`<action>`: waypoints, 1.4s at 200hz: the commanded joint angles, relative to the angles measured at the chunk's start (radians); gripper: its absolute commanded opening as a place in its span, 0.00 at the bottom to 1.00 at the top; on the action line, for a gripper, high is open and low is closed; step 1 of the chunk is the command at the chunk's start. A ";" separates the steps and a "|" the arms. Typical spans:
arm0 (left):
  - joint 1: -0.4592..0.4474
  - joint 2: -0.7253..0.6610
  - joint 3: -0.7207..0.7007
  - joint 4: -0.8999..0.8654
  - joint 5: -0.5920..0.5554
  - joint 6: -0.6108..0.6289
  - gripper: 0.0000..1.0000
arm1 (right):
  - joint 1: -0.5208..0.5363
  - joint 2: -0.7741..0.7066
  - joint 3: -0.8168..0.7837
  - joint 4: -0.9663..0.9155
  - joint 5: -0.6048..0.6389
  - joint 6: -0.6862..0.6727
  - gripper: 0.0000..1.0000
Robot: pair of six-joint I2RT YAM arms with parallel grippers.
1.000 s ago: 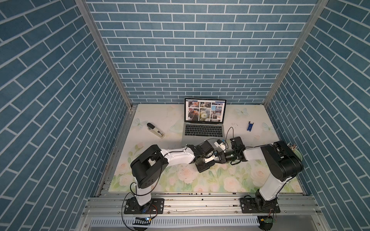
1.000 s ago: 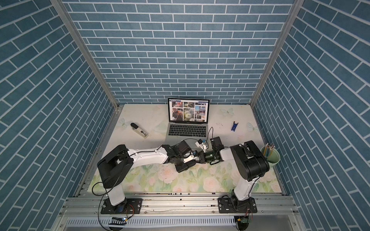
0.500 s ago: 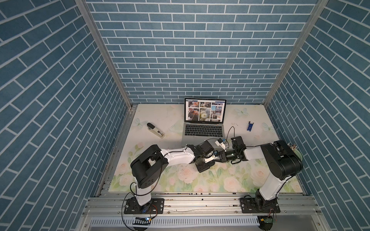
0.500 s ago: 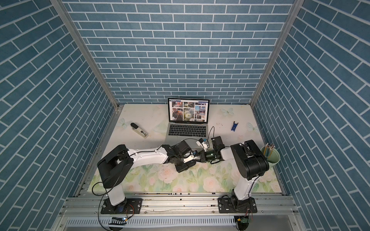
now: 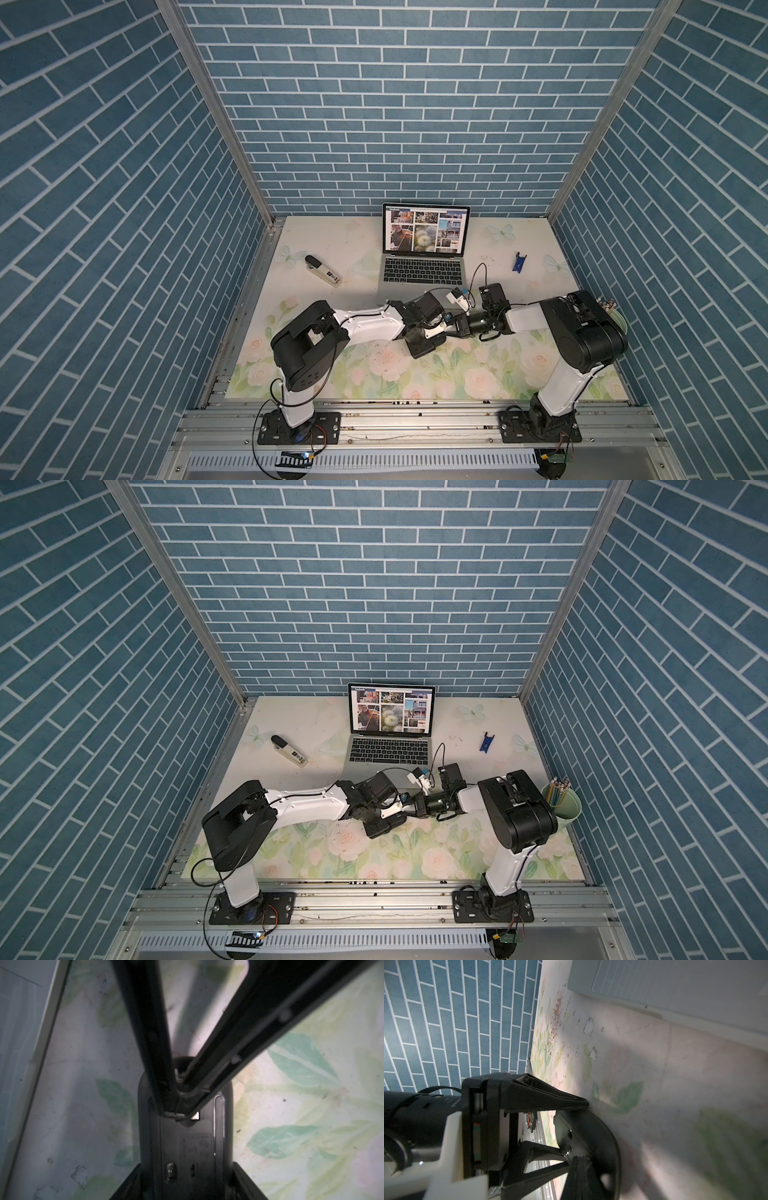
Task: Remove the wireless mouse receiver from the laptop
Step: Insert the USB plug into the mouse.
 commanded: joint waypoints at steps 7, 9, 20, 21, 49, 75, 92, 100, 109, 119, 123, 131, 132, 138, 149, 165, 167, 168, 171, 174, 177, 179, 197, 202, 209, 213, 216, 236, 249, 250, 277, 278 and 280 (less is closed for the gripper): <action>-0.005 0.077 -0.050 -0.061 -0.046 0.014 0.52 | -0.003 0.020 0.000 -0.032 0.036 -0.051 0.00; -0.005 0.077 -0.050 -0.061 -0.046 0.014 0.52 | -0.003 0.017 0.003 -0.039 0.038 -0.053 0.00; -0.005 0.078 -0.051 -0.061 -0.048 0.016 0.52 | -0.004 -0.014 0.028 -0.106 0.076 -0.085 0.00; -0.006 0.079 -0.051 -0.061 -0.048 0.015 0.52 | -0.005 -0.021 0.032 -0.113 0.080 -0.090 0.00; -0.005 0.079 -0.052 -0.062 -0.052 0.018 0.52 | -0.021 -0.203 0.119 -0.370 0.354 -0.197 0.06; 0.000 0.057 -0.066 -0.050 -0.054 0.026 0.52 | -0.041 -0.398 0.144 -0.514 0.684 -0.201 0.23; 0.006 0.030 -0.077 -0.040 -0.053 0.032 0.52 | -0.041 -0.557 0.141 -0.561 0.854 -0.194 0.33; 0.010 0.020 -0.082 -0.037 -0.052 0.036 0.52 | -0.039 -0.634 0.145 -0.586 0.914 -0.196 0.36; 0.016 0.006 -0.086 -0.036 -0.047 0.043 0.52 | -0.032 -0.716 0.152 -0.613 0.956 -0.213 0.41; 0.020 -0.008 -0.091 -0.033 -0.041 0.049 0.51 | -0.017 -0.796 0.161 -0.639 0.994 -0.240 0.48; 0.024 -0.016 -0.091 -0.031 -0.036 0.052 0.51 | -0.007 -0.825 0.166 -0.650 1.004 -0.256 0.49; 0.027 -0.030 -0.090 -0.028 -0.026 0.054 0.51 | 0.012 -0.871 0.173 -0.669 1.012 -0.294 0.50; 0.028 -0.031 -0.090 -0.028 -0.025 0.054 0.51 | 0.016 -0.875 0.174 -0.670 1.012 -0.299 0.50; 0.031 -0.045 -0.088 -0.026 -0.015 0.054 0.51 | 0.032 -0.905 0.179 -0.682 1.010 -0.336 0.50; 0.036 -0.065 -0.073 -0.035 0.003 0.054 0.51 | 0.061 -0.946 0.186 -0.702 1.017 -0.434 0.50; 0.038 -0.083 -0.030 -0.078 0.032 0.053 0.51 | 0.121 -1.005 0.195 -0.732 1.030 -0.634 0.50; 0.039 -0.085 -0.024 -0.086 0.038 0.052 0.51 | 0.128 -1.012 0.197 -0.737 1.029 -0.665 0.50; 0.039 -0.085 -0.022 -0.089 0.040 0.052 0.51 | 0.132 -1.015 0.196 -0.741 1.027 -0.677 0.50; 0.040 -0.088 -0.013 -0.099 0.049 0.051 0.51 | 0.140 -1.025 0.198 -0.752 1.020 -0.725 0.50; 0.041 -0.091 -0.006 -0.110 0.060 0.052 0.51 | 0.149 -1.034 0.198 -0.763 1.010 -0.773 0.50; 0.043 -0.093 0.001 -0.119 0.068 0.052 0.51 | 0.156 -1.043 0.198 -0.776 1.001 -0.816 0.51; 0.043 -0.095 0.006 -0.126 0.074 0.052 0.51 | 0.160 -1.048 0.197 -0.786 0.992 -0.845 0.51; 0.060 -0.107 0.048 -0.183 0.143 0.050 0.51 | 0.181 -1.088 0.176 -0.874 0.928 -1.084 0.56; 0.068 -0.111 0.061 -0.197 0.166 0.047 0.51 | 0.186 -1.094 0.171 -0.898 0.913 -1.132 0.56; 0.078 -0.116 0.076 -0.214 0.193 0.045 0.51 | 0.197 -1.099 0.162 -0.931 0.893 -1.189 0.55; 0.083 -0.122 0.083 -0.222 0.205 0.043 0.52 | 0.206 -1.102 0.158 -0.946 0.885 -1.214 0.56; 0.086 -0.125 0.089 -0.227 0.215 0.042 0.51 | 0.212 -1.105 0.150 -0.957 0.879 -1.229 0.55; 0.101 -0.160 0.127 -0.259 0.287 0.038 0.52 | 0.270 -1.123 0.113 -0.968 0.866 -1.295 0.52; 0.105 -0.180 0.154 -0.285 0.351 0.038 0.52 | 0.294 -1.136 0.101 -0.941 0.845 -1.317 0.50; 0.105 -0.182 0.156 -0.287 0.355 0.038 0.52 | 0.296 -1.137 0.101 -0.938 0.843 -1.318 0.50; 0.104 -0.187 0.198 -0.346 0.471 0.037 0.54 | 0.329 -1.121 0.107 -0.849 0.812 -1.351 0.50; 0.104 -0.187 0.199 -0.346 0.473 0.038 0.54 | 0.331 -1.118 0.107 -0.847 0.812 -1.351 0.50; 0.103 -0.187 0.199 -0.348 0.475 0.036 0.54 | 0.334 -1.115 0.108 -0.840 0.814 -1.356 0.50</action>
